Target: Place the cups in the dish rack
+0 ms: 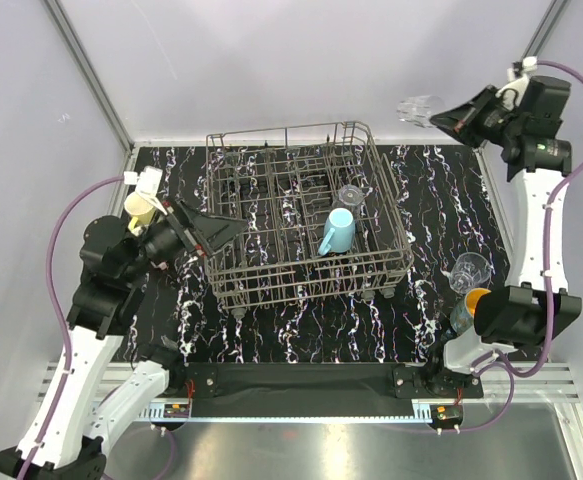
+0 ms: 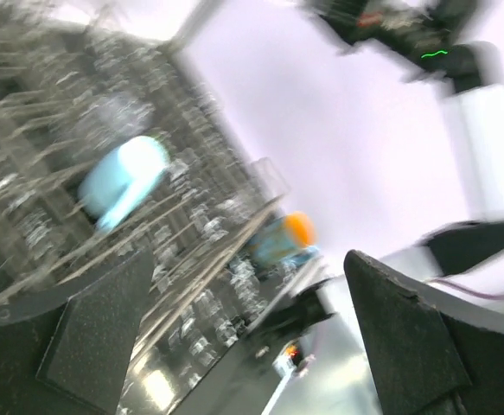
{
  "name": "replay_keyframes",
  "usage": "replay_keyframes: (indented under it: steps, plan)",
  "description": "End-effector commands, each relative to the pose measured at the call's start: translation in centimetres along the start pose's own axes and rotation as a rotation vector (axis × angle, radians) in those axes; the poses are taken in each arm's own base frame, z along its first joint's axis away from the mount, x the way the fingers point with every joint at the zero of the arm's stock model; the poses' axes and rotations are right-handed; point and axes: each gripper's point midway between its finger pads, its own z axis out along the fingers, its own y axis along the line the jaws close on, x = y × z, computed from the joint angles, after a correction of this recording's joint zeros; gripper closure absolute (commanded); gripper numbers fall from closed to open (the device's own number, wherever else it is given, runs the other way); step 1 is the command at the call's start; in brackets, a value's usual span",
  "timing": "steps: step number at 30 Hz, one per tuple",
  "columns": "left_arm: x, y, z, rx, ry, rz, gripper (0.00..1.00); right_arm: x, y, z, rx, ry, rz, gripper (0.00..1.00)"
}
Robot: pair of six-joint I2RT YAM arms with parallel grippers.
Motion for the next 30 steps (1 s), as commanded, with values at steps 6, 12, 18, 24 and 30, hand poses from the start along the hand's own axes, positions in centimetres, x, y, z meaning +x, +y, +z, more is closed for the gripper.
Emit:
replay_keyframes:
  steps: [6,12,18,24,30]
  plan:
    - [-5.5,-8.9,0.0,0.414,-0.177,0.310,0.01,10.0,13.3,-0.2,-0.468,0.338,-0.012,1.00]
    - [-4.4,-8.6,1.1,0.548,-0.192,0.461,0.01,14.7,18.3,-3.5,-0.667,0.491,0.009,1.00]
    - [-4.4,-8.3,1.8,0.583,-0.250,0.562,0.01,17.8,20.4,-6.9,-0.763,0.602,-0.026,1.00]
    - [-3.4,-9.6,2.0,0.649,-0.279,0.701,0.01,20.2,21.1,-9.0,-0.808,0.662,-0.065,1.00]
    - [-2.6,-10.0,3.0,0.688,-0.248,0.743,0.01,22.2,22.1,-9.9,-0.866,0.719,-0.076,1.00]
